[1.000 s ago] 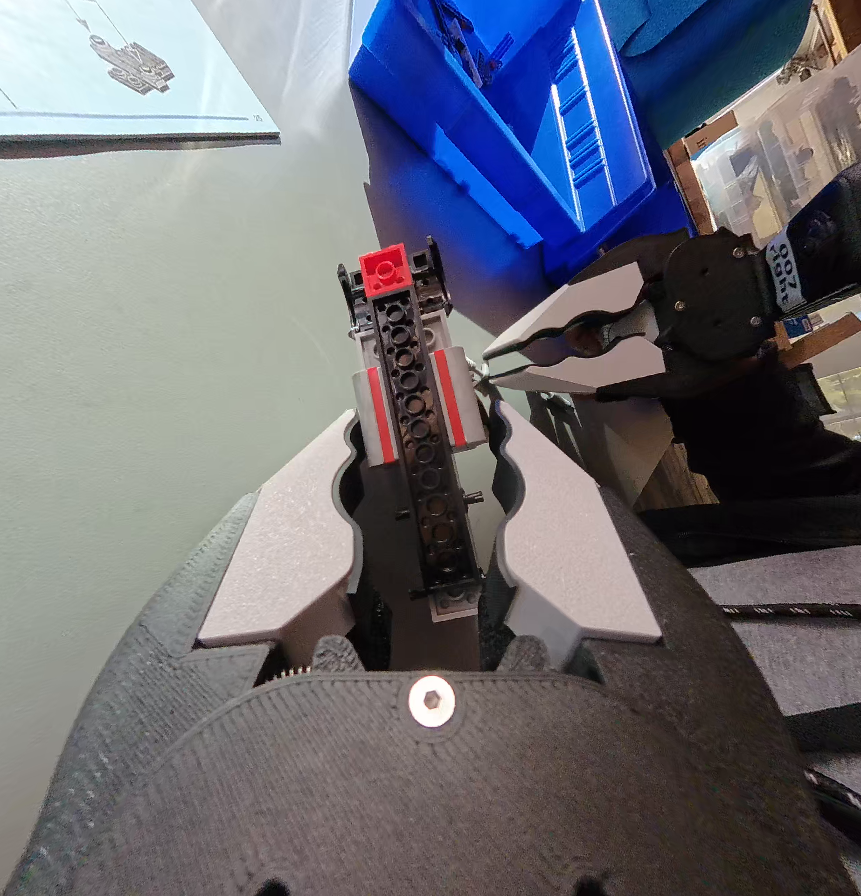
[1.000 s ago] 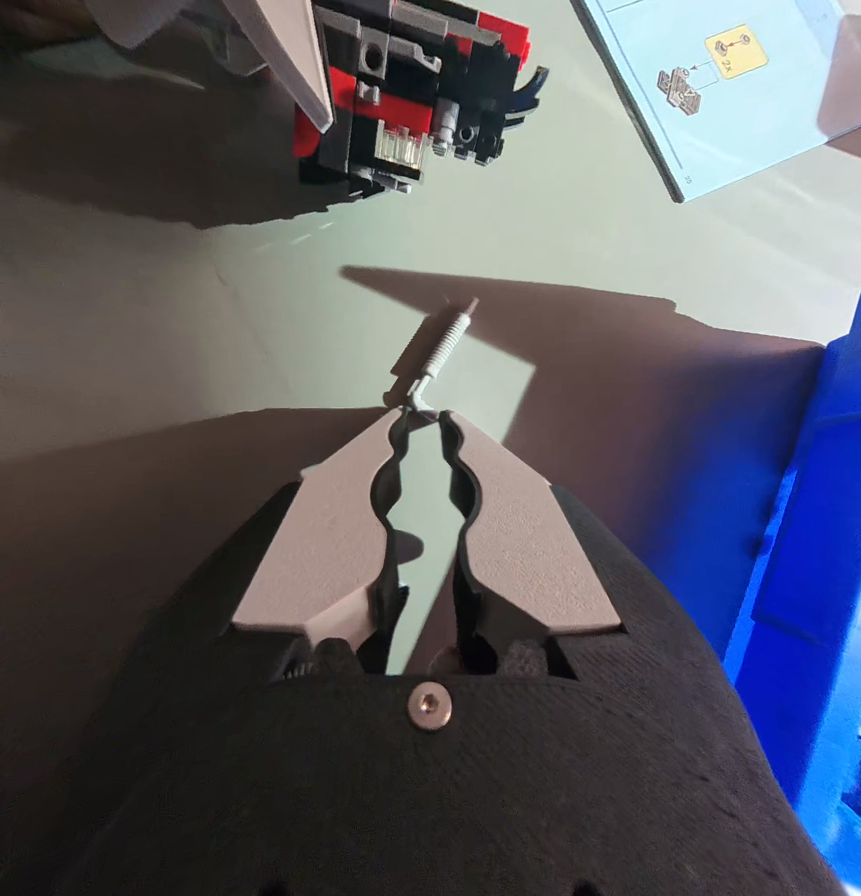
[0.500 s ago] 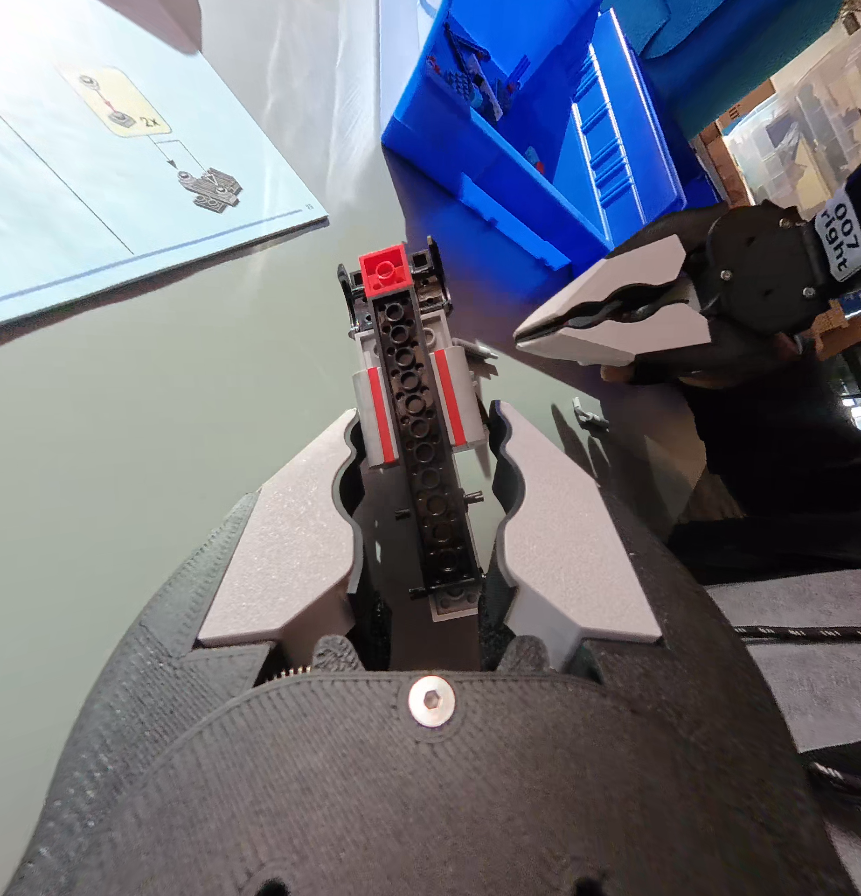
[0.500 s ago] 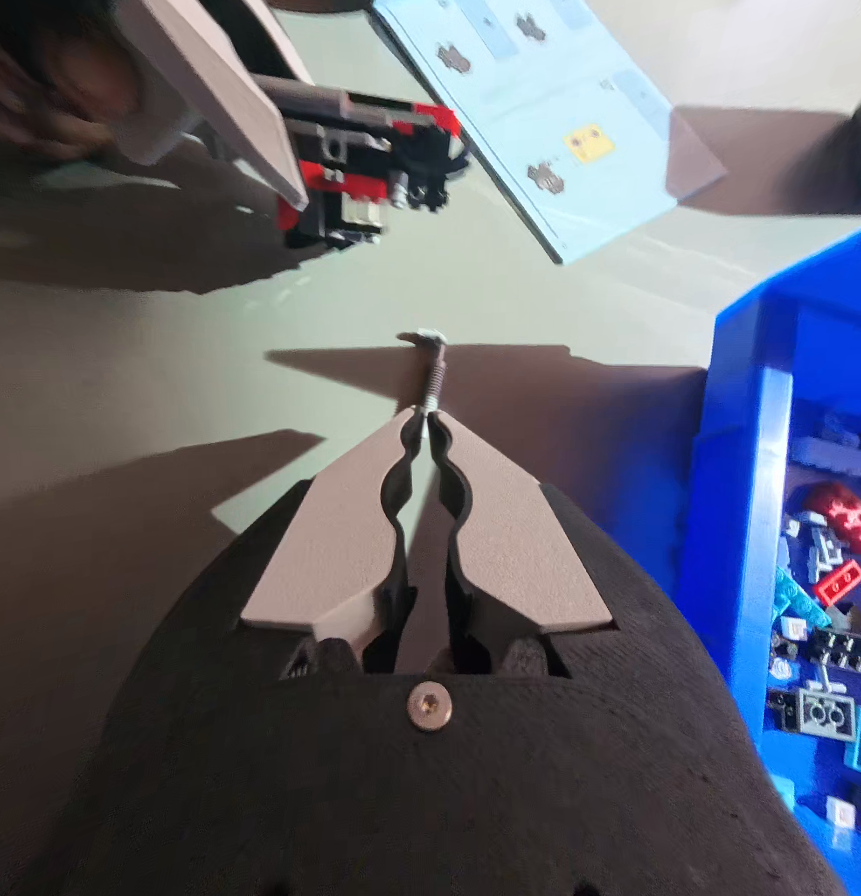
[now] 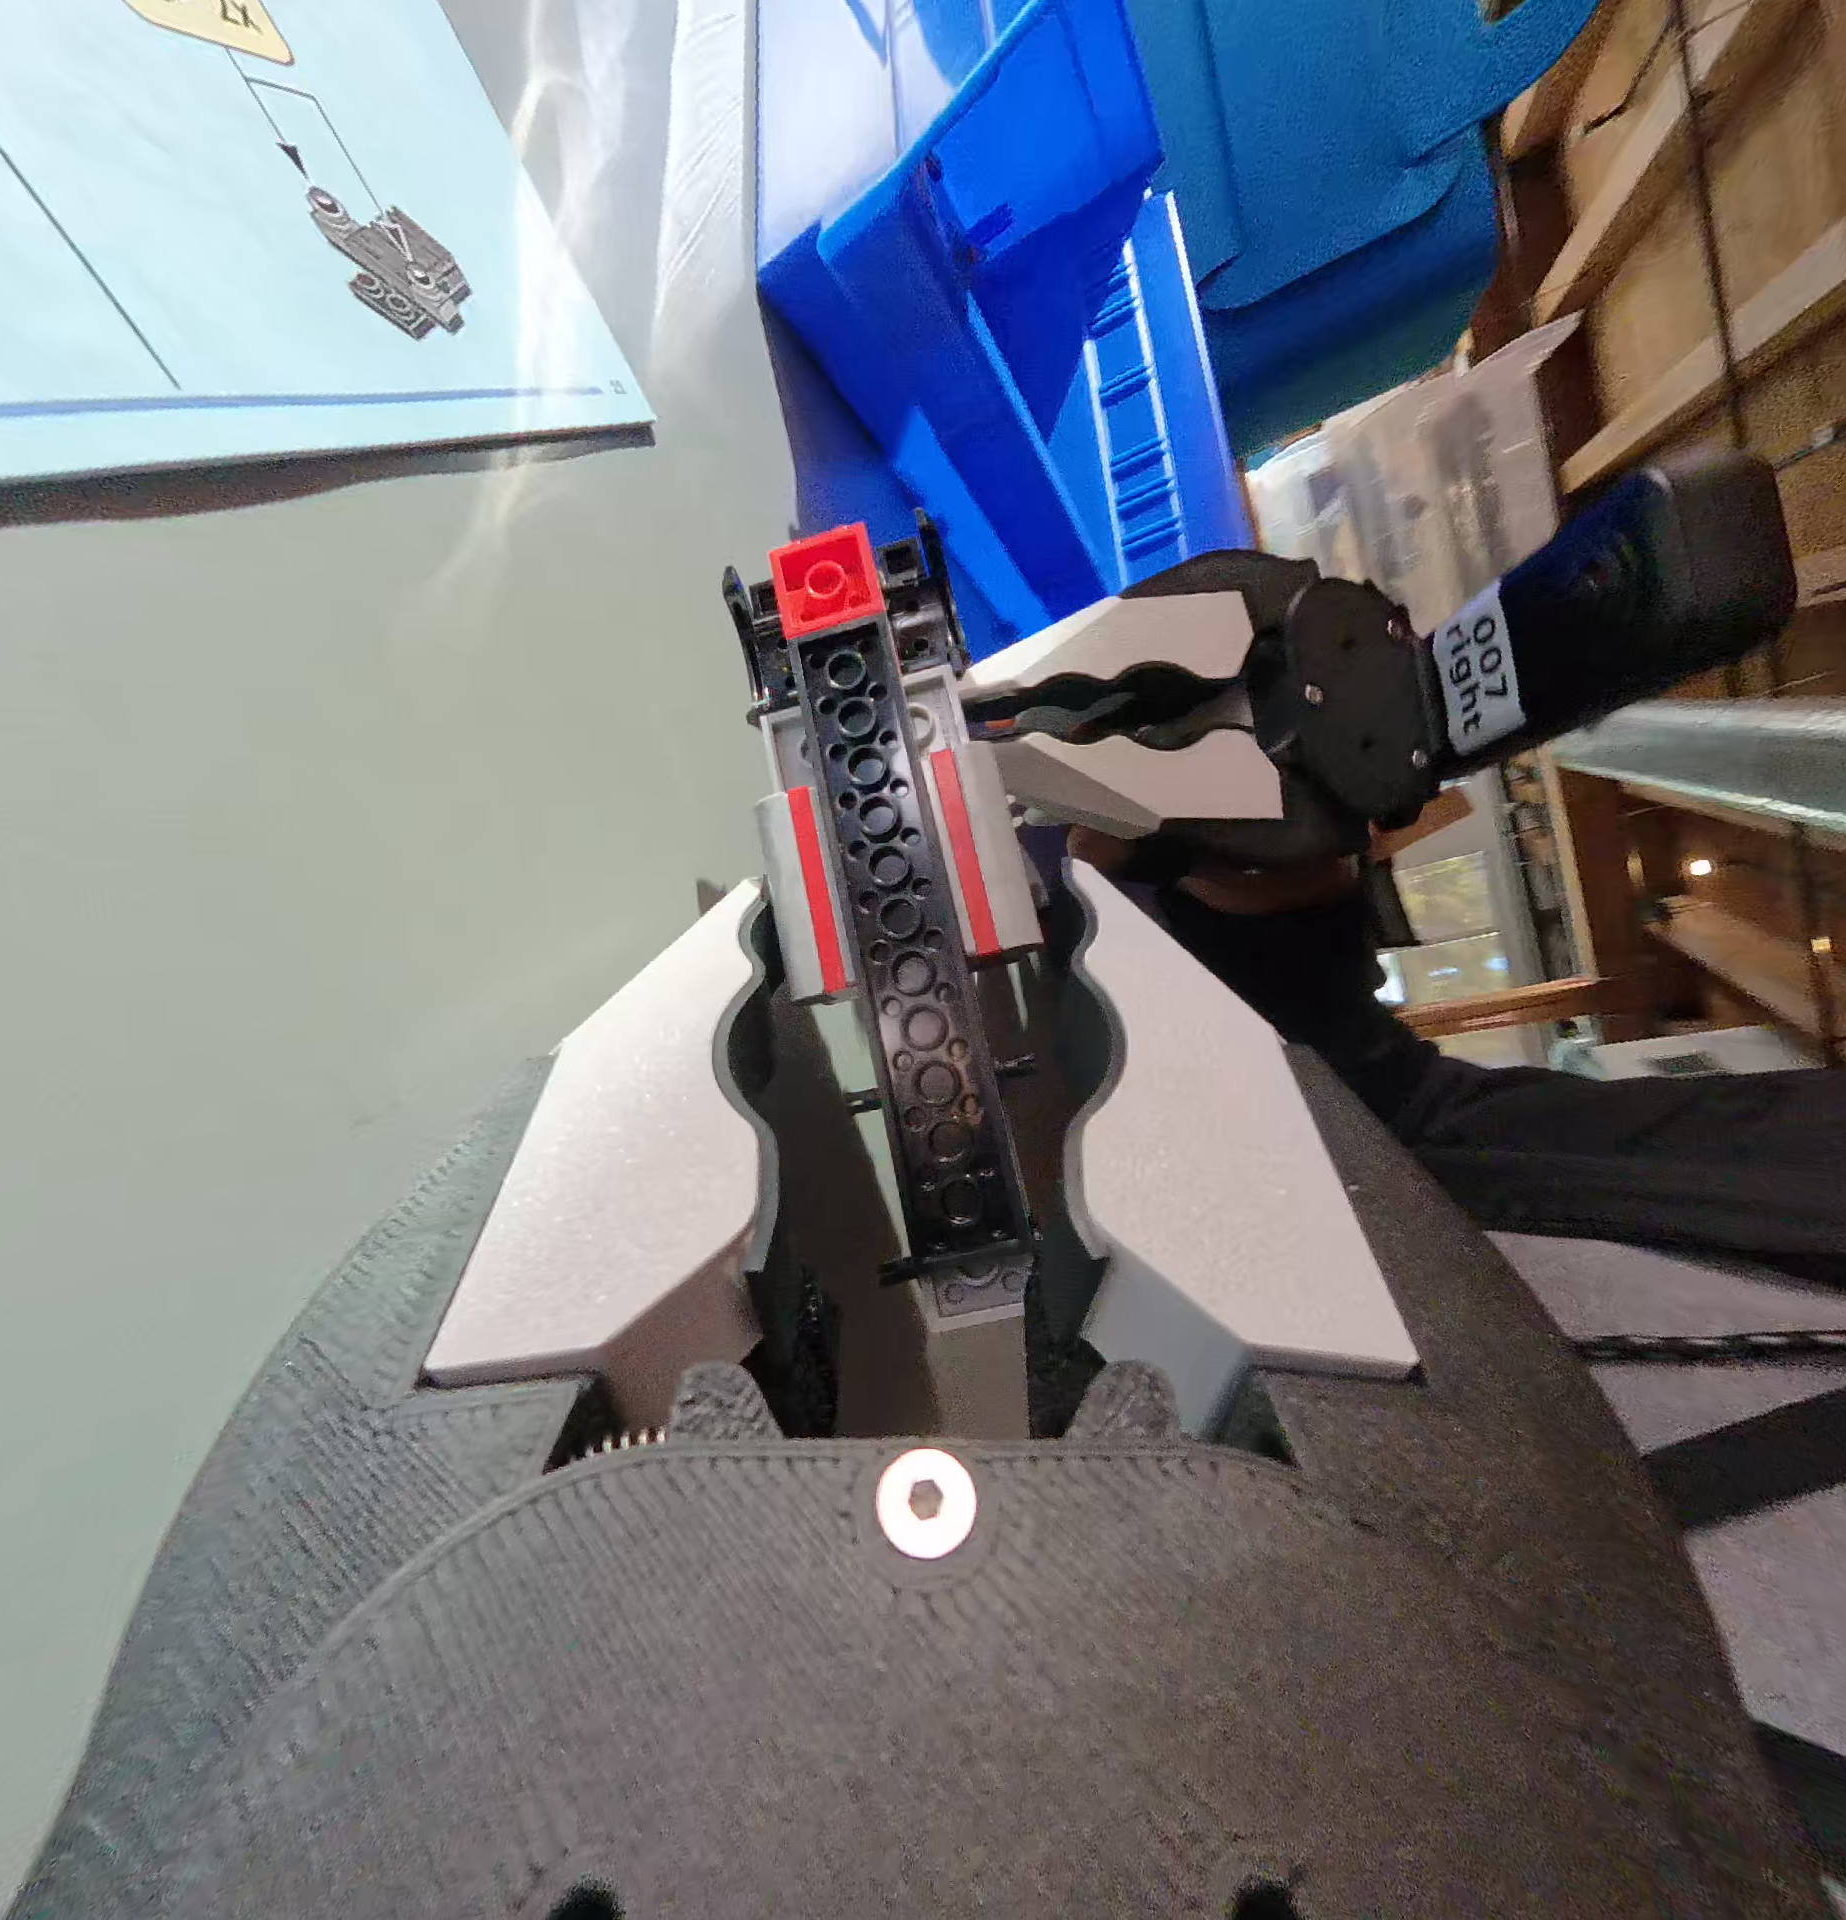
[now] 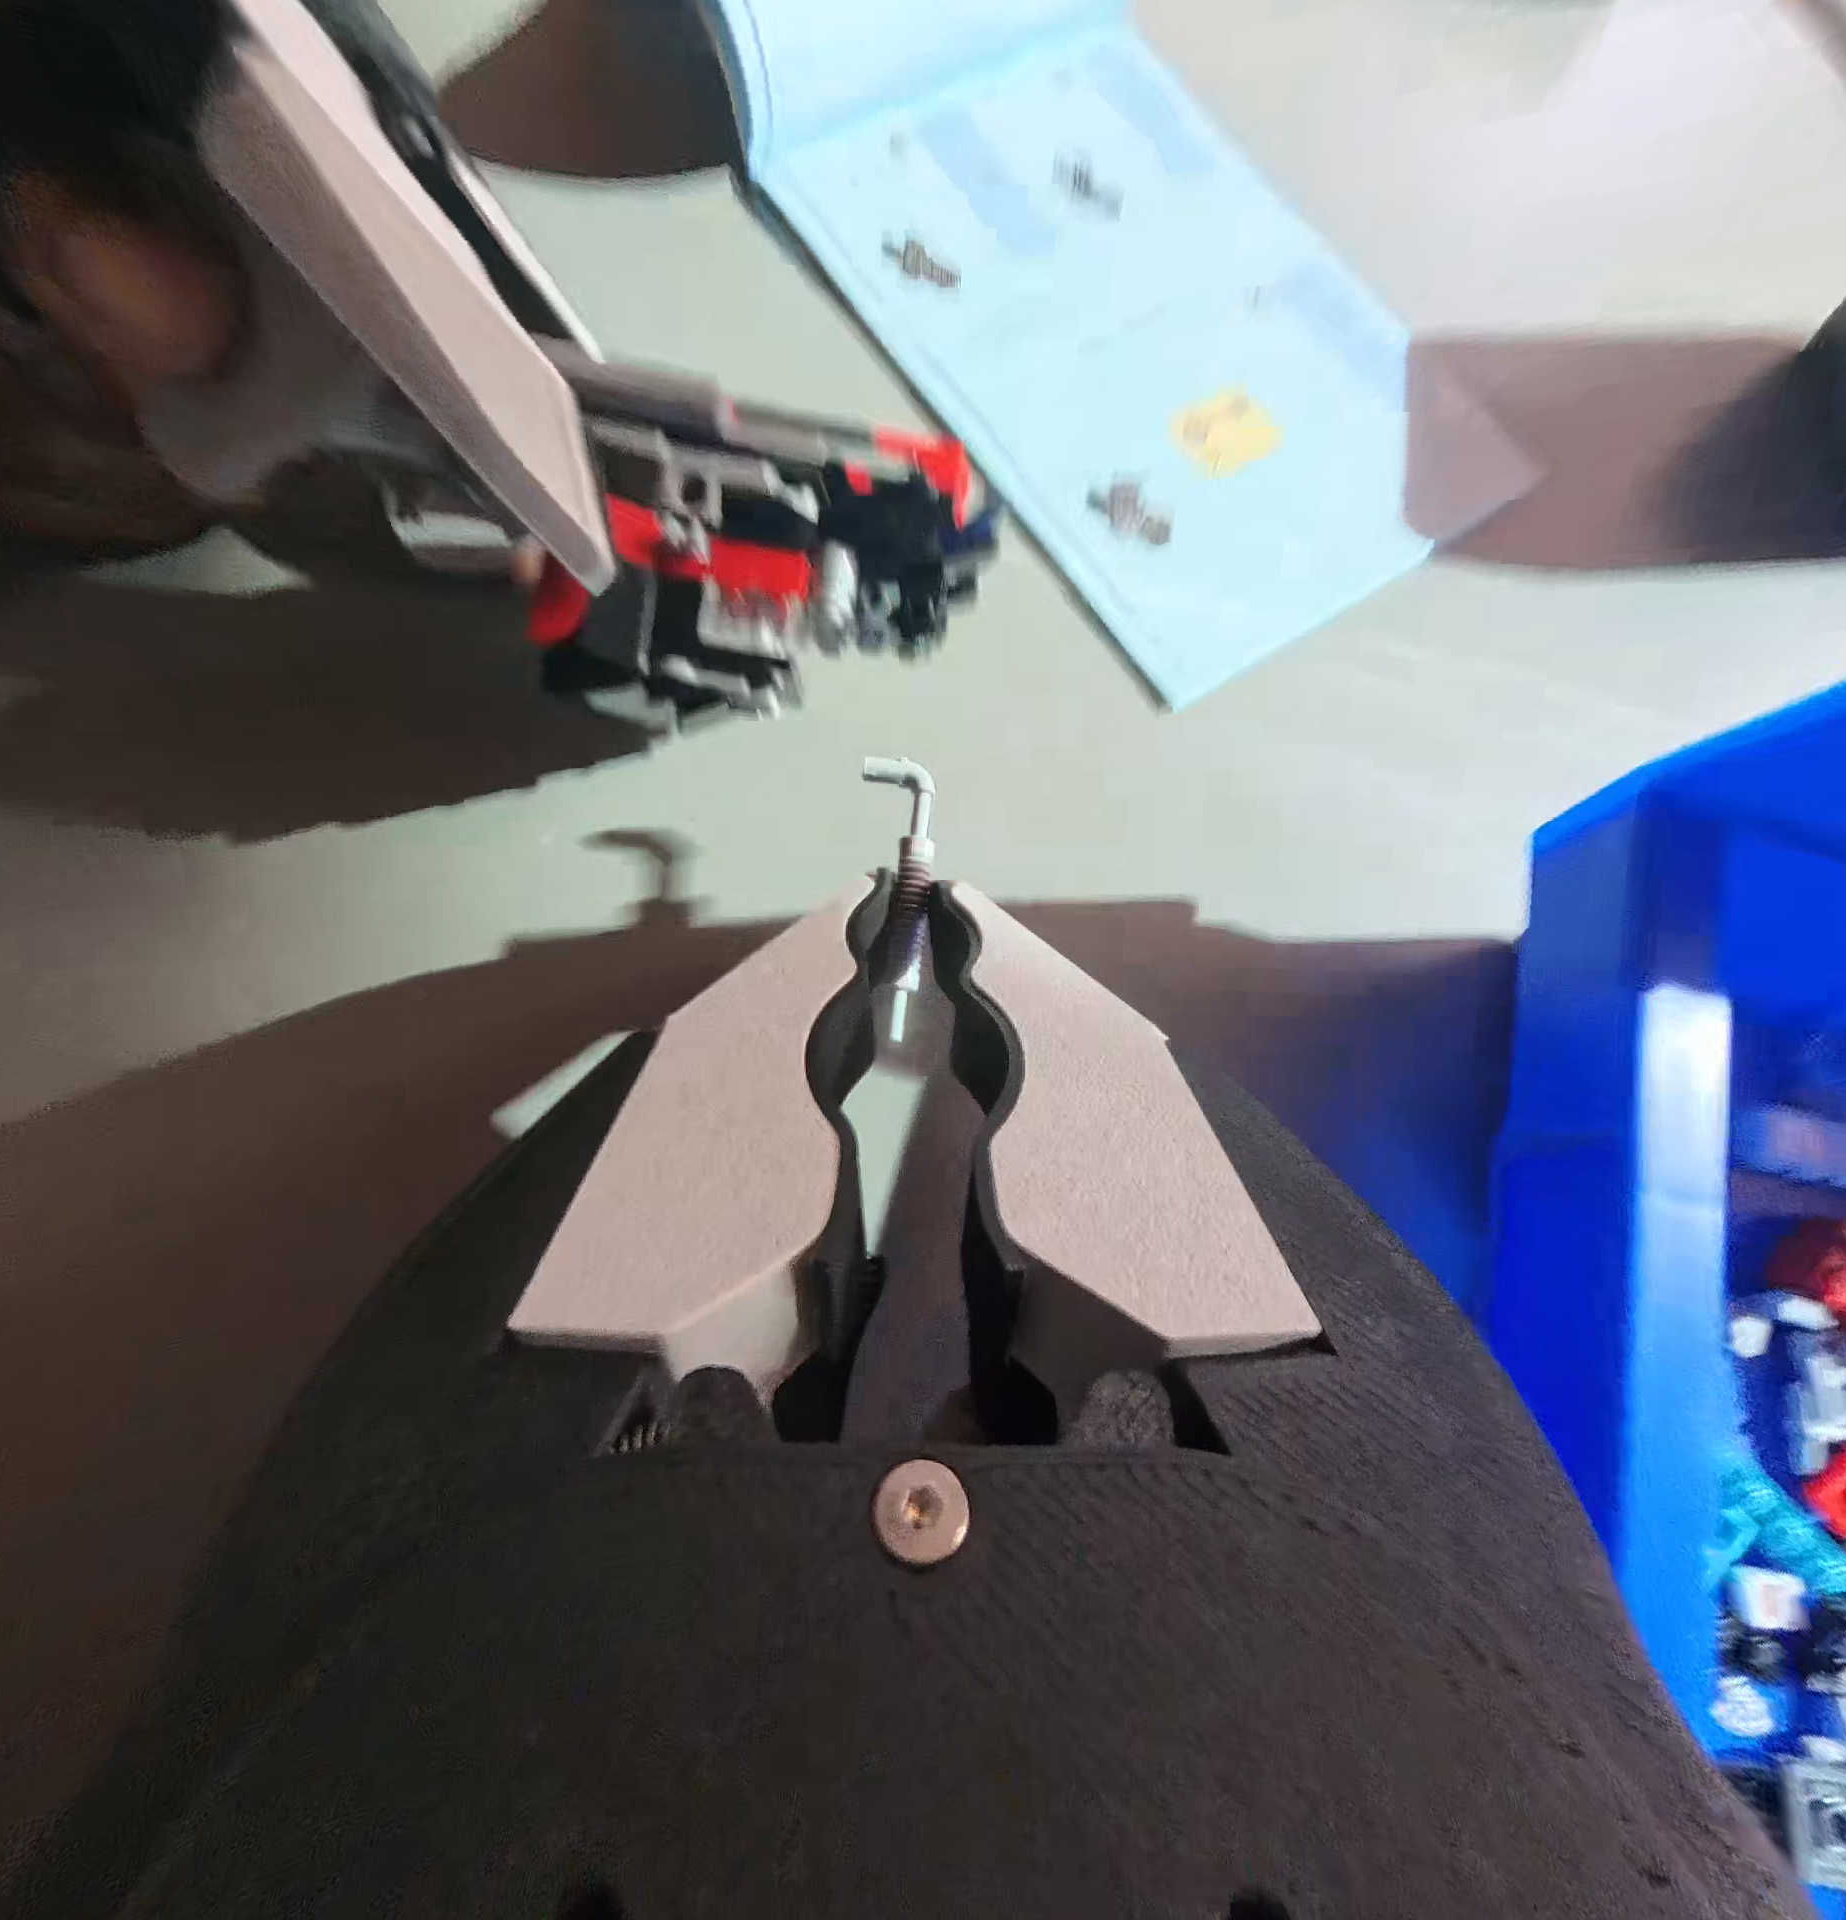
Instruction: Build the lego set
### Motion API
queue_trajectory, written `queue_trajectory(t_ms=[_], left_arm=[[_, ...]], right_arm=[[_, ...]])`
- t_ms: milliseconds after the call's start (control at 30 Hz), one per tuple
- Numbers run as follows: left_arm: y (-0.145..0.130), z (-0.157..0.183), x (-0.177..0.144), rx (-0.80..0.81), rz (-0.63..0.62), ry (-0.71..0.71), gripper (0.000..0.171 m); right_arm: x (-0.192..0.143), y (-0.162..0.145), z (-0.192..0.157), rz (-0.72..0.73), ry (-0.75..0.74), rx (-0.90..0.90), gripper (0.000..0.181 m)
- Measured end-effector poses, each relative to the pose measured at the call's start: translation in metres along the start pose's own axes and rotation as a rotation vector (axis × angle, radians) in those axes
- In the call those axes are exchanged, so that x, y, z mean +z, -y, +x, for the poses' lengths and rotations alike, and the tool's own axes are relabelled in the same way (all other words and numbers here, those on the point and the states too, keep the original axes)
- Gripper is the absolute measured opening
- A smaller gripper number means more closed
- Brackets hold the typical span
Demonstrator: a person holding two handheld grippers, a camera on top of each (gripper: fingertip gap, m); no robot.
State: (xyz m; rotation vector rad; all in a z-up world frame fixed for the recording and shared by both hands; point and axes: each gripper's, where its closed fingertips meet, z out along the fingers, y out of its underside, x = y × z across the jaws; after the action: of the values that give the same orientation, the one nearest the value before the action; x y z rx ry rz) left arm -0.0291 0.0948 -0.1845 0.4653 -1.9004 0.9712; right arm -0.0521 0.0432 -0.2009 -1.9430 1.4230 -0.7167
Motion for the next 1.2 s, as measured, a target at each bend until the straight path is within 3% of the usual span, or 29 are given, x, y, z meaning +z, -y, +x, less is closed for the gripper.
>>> queue_trajectory(t_ms=[233, 367, 467, 767, 1200], left_arm=[[0.051, 0.013, 0.027, -0.141, 0.043, -0.145, 0.052], [0.083, 0.011, 0.049, -0.028, 0.008, -0.117, 0.052], [0.094, 0.006, 0.058, 0.084, -0.040, -0.089, 0.052], [0.079, -0.009, 0.066, 0.048, -0.131, -0.108, 0.052], [0.074, -0.009, 0.065, -0.028, -0.148, -0.148, 0.052]], right_arm=[[-0.039, 0.074, 0.035, 0.300, -0.250, -0.221, 0.007], [-0.043, 0.084, 0.064, 0.317, -0.420, -0.256, 0.007], [-0.038, 0.073, 0.076, 0.231, -0.528, -0.347, 0.007], [-0.016, 0.056, 0.080, 0.018, -0.661, -0.635, 0.008], [-0.012, 0.049, 0.075, -0.064, -0.763, -0.963, 0.008]])
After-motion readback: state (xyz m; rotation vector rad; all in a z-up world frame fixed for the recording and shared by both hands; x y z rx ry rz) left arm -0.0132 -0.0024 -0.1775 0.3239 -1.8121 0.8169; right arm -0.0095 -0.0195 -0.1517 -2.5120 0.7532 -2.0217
